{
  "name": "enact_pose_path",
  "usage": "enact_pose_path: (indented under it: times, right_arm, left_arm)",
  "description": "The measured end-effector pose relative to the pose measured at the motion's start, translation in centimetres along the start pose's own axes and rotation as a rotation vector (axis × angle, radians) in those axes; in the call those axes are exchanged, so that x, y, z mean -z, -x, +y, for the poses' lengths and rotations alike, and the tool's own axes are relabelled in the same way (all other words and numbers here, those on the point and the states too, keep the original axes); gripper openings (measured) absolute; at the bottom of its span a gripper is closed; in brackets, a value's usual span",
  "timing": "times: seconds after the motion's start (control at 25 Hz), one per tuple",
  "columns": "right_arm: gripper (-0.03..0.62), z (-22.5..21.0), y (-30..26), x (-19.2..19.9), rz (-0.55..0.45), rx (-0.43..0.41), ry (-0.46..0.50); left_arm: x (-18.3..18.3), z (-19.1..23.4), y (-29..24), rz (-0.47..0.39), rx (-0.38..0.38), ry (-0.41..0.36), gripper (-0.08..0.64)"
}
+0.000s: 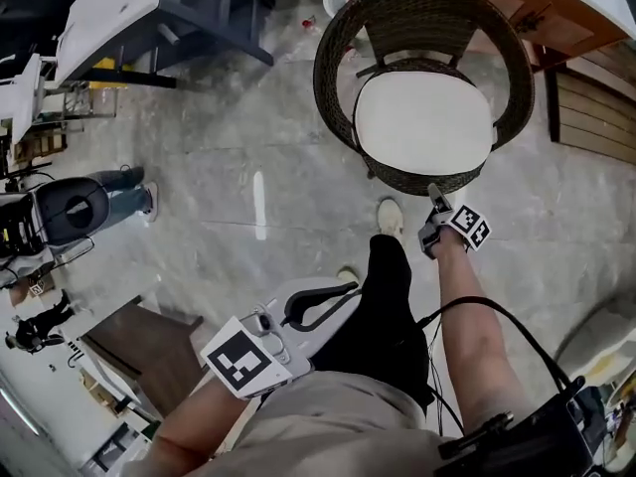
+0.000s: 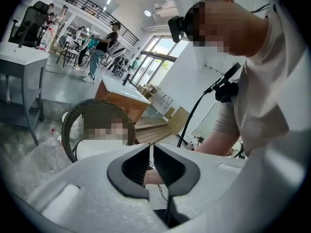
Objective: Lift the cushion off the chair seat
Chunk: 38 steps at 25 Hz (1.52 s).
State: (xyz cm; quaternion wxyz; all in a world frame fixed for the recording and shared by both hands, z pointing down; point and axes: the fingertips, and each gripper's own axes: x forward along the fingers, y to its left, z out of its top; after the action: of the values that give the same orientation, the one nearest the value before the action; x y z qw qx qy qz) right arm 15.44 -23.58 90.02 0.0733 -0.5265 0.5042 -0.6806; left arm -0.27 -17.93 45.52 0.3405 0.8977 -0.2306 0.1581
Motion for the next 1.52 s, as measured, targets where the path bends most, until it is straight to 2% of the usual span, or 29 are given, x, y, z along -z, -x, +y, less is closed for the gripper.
enact_pose_path:
  times: [0.28,0.48,0.56,0.68,0.84,1.04,1.28,1.52]
  right_arm:
    - [0.189,-2.0,-4.6,-1.3,-0.032,0.022,-0.134]
    - [0.186,-1.8,-6.8,-3.2,-0.095,-0.007,-0.248]
    - [0.117,-2.1,-7.3,-3.9,-0.108,0.006,-0.267]
    - [0.099,-2.1,-8.0,-5.3,-0.132,0.017,-0.291]
    - [0.07,-1.8,-8.3,-6.3,-0.119,0.018,-0.279]
    - [0.037,-0.6,-7.1,-6.3,-0.118,-0.033,-0.259]
    - [0.028,2.8,-4.7,-6.7,-0.117,-0.101,-0.21]
    - [0.025,6.5,-1.0,-7.5,-0.131,-0.161,-0.173]
  left_arm:
    - [-0.1,2.9,-3.0,0.026,0.002,0.037,0.008]
    - [0.0,4.5,-3.8,0.019,-0.009,0.061,0.008]
    - [0.0,5.0,-3.9,0.017,-0.019,0.073,0.008]
    - [-0.2,5.4,-3.9,0.007,-0.03,0.082,0.008]
    - [-0.1,5.7,-3.8,0.004,-0.041,0.088,0.008]
    - [-0.3,5.4,-3.8,-0.007,-0.045,0.079,0.008]
    - [-1.3,3.7,-3.0,-0.032,-0.035,0.056,0.008]
    - [-2.3,1.9,-0.8,-0.048,-0.063,0.03,0.008]
